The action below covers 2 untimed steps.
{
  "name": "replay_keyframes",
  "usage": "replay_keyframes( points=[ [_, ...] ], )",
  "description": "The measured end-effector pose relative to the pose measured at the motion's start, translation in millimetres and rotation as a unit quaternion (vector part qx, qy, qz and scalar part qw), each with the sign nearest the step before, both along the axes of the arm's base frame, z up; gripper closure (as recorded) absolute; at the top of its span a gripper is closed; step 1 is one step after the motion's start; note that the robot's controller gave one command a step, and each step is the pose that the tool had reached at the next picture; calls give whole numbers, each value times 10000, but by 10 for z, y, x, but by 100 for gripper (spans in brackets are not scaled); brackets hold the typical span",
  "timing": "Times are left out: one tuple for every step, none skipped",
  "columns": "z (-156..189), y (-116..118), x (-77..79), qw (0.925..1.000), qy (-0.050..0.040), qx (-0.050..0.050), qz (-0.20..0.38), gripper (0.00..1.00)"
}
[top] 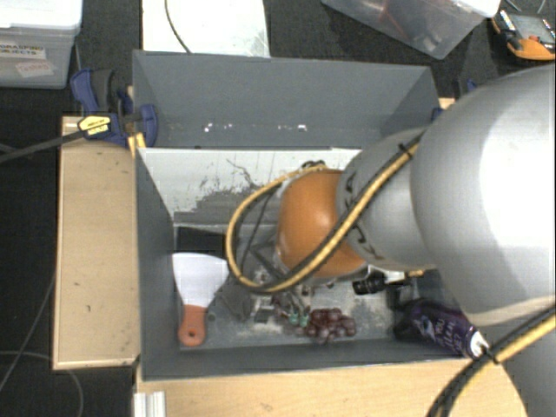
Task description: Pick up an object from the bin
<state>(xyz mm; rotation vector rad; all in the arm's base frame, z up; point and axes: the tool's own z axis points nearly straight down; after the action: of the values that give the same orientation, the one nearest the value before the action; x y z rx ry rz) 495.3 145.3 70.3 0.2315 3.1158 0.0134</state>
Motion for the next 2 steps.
replay_keyframes(
  points=[
    [125,-24,-14,10000,62,-13,25,100],
    [391,-45,31,10000,31,-4,-83,100]
  ],
)
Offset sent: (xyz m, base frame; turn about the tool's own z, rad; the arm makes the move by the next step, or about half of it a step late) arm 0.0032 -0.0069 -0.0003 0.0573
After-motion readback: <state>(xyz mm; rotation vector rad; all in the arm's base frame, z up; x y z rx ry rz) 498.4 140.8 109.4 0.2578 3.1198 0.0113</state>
